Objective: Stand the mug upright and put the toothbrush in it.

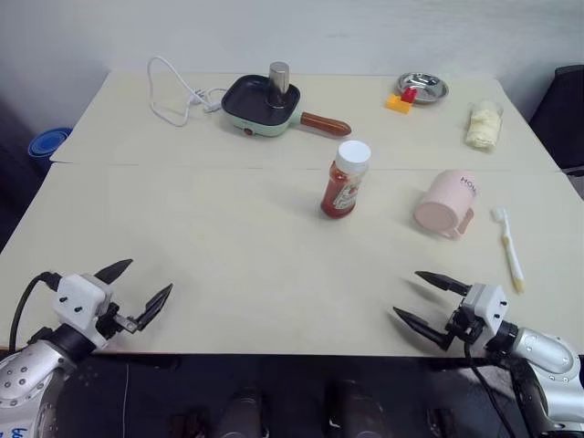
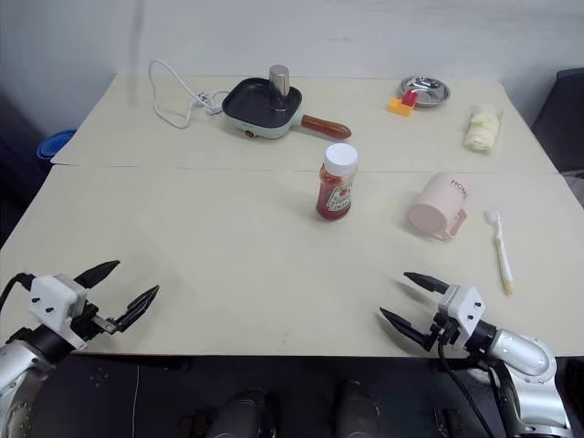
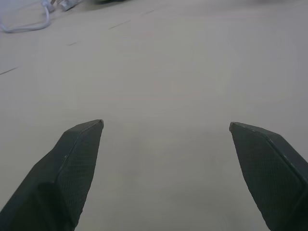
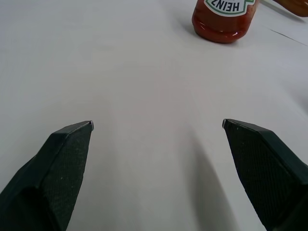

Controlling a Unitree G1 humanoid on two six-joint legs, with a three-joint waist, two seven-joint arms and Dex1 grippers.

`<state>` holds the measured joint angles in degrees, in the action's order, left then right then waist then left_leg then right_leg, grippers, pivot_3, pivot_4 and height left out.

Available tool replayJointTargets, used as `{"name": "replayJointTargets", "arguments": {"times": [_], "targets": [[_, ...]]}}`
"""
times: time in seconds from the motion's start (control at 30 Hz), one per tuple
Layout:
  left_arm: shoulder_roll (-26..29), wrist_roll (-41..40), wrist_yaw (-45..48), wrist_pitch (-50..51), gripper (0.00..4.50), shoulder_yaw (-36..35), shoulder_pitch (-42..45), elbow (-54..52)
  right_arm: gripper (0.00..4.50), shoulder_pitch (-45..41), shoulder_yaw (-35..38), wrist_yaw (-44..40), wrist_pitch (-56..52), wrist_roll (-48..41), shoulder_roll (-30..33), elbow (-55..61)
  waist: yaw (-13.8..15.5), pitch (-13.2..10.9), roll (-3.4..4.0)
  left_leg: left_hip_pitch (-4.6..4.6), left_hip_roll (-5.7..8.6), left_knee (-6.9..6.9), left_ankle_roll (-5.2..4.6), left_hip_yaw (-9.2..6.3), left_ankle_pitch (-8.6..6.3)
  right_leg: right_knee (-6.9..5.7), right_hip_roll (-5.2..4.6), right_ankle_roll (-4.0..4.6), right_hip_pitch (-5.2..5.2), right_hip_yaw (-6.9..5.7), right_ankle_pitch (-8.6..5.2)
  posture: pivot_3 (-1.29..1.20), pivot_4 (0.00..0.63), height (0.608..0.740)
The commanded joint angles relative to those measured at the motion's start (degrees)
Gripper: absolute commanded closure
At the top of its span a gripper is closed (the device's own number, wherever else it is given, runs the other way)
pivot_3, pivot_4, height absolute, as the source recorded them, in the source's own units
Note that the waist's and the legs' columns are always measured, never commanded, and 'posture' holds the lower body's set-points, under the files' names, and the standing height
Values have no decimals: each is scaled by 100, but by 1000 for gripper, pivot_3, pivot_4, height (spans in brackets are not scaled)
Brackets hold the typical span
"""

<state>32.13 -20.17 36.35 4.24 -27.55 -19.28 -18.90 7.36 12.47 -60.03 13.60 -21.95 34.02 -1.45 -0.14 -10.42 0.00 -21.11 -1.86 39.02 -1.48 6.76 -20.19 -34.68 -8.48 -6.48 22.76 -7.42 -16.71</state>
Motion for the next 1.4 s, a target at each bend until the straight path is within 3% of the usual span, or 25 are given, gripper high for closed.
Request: {"name": "replayJointTargets", "arguments": {"times": [0.03,0.7,0.87,1.07,1.23,1.4], "targets": [[46,-29,72,-96,61,-3,18,-88,0,-55,48,-31,80,-84,69,122,0,0,0,0,0,0,0,0,0,0,0,0,0,0,0,0,150,740],[227,-377,535,289,61,45,18,-282,0,-355,-21,57,105,-256,-111,247,2,0,0,1,2,3,0,0,1,-8,2,0,0,-1,0,0,150,740],[711,-1097,668,1539,61,229,348,-600,0,-313,-31,22,42,-419,-157,328,13,0,0,0,4,5,-3,-2,2,-17,0,0,0,0,0,0,150,740],[449,-1043,402,2243,61,1623,2785,-84,0,-230,357,670,-63,-993,-639,928,90,2,5,2,13,8,2,-14,13,-39,2,-3,-10,-9,2,0,150,740],[-657,-192,389,1835,61,2995,4870,1698,0,-141,554,1190,146,-1002,-1030,1310,161,7,5,4,21,11,4,-4,27,-44,12,-9,-13,-4,5,0,150,740],[-2141,564,169,749,61,3534,6747,4453,0,110,636,1593,338,-820,-1298,1655,165,1,-6,-13,32,15,8,9,30,-22,49,-10,-12,-1,6,0,150,740]]}}
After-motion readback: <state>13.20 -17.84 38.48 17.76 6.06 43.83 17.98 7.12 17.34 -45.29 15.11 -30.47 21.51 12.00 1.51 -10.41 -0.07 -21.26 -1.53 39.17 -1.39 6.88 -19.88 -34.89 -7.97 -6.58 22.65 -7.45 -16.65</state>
